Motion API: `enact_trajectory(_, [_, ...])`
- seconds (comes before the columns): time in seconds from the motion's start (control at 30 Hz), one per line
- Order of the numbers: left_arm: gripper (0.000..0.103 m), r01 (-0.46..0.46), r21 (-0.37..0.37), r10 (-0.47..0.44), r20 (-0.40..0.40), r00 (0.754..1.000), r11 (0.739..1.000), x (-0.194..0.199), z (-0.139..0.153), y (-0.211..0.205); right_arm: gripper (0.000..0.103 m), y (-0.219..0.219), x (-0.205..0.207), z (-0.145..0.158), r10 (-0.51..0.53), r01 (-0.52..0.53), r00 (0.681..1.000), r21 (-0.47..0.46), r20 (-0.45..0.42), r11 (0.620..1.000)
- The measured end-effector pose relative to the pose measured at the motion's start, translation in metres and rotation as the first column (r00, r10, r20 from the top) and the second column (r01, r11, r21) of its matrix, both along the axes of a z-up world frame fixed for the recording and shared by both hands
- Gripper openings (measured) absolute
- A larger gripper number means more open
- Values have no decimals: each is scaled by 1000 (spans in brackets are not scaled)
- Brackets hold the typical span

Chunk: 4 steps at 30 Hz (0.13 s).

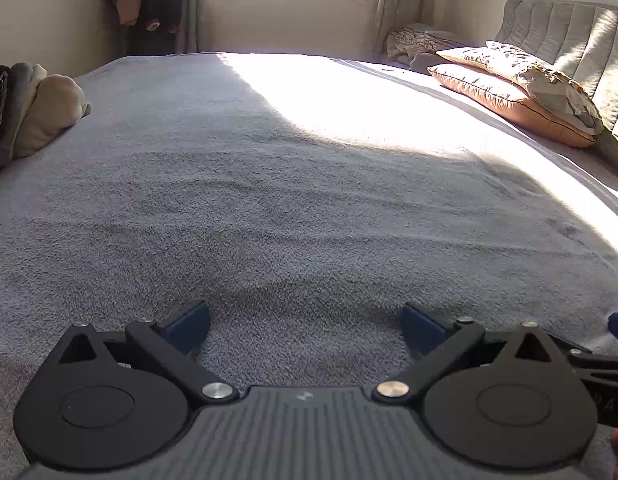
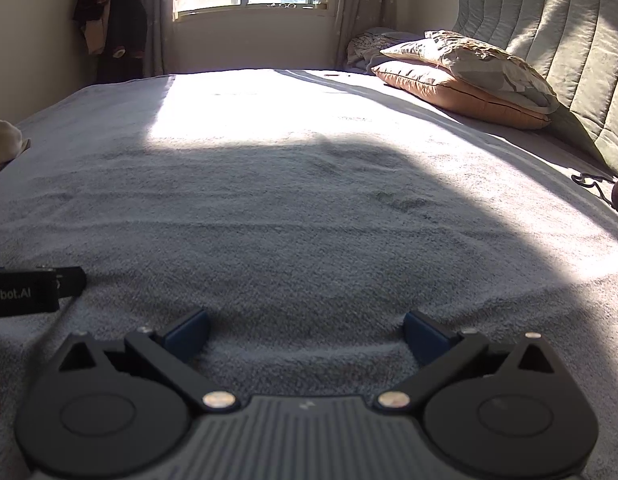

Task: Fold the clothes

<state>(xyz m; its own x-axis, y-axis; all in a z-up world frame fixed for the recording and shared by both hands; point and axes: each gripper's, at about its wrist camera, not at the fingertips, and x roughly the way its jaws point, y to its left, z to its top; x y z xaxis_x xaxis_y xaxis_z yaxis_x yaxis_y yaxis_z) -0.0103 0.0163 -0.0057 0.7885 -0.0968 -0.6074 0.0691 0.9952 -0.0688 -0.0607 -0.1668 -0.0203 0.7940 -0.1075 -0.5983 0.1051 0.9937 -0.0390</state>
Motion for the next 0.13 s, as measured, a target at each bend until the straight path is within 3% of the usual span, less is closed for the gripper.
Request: enact_trajectory(0.13, [103,-2,6,2,4,1000,1000,0,0,-1,103,1,0,0,-1,1,1000,-1,0,1000])
